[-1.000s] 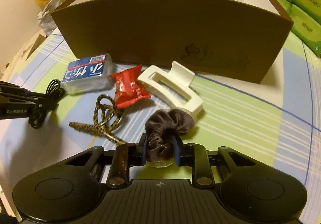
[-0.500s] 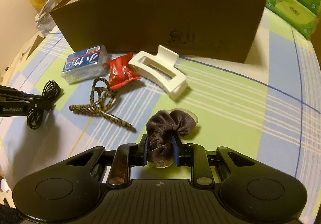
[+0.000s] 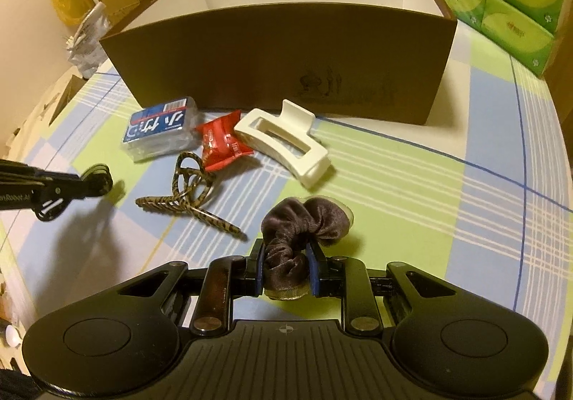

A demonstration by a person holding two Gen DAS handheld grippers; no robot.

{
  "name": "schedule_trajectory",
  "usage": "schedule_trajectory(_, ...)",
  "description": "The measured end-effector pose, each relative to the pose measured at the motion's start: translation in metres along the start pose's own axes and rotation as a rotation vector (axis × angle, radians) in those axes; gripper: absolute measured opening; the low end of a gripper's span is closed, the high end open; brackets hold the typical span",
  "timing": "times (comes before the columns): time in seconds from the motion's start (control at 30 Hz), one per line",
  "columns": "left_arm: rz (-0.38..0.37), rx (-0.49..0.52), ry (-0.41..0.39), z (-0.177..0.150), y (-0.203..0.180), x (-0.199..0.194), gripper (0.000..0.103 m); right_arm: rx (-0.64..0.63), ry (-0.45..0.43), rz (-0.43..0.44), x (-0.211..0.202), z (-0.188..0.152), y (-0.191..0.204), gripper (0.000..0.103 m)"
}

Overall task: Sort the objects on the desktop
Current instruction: 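Lift and carry the cable and scrunchie over the box with both grippers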

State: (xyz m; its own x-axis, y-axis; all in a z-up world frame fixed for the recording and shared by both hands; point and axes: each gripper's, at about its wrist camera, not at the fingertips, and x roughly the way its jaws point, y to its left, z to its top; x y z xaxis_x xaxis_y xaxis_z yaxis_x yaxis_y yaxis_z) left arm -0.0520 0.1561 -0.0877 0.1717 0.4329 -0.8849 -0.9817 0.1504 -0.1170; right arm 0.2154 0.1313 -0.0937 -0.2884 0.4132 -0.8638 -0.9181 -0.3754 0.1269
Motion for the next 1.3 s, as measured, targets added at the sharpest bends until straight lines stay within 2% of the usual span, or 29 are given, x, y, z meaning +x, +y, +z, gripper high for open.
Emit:
schedule_trajectory(0.07,-0.01,-0.012,0.014,-0.002,0.001,0.004,0.012,0.001,0.004,-0.001,0.0,-0.001,0.0,0.02)
schedule_trajectory(0.2,-0.017,0.045,0.025,-0.005,-0.007,0.013,0.022,0.007,0.012,-0.005,0.0,-0.004,-0.002,0.02)
schedule_trajectory(0.37,0.0,0.102,0.066,-0.01,-0.012,0.029,0.023,0.014,0.012,-0.013,-0.001,-0.004,-0.005,0.02)
schedule_trajectory(0.53,0.018,0.143,0.04,-0.014,-0.013,0.027,0.016,0.022,0.019,-0.018,0.0,-0.006,-0.008,0.02)
schedule_trajectory(0.8,-0.032,0.078,-0.027,-0.006,-0.005,0.005,0.016,0.009,0.003,-0.006,-0.002,-0.003,-0.005,0.02)
schedule_trajectory(1.3,-0.083,0.071,-0.156,0.027,-0.022,-0.037,0.016,-0.028,-0.084,0.025,-0.025,0.023,0.001,0.02)
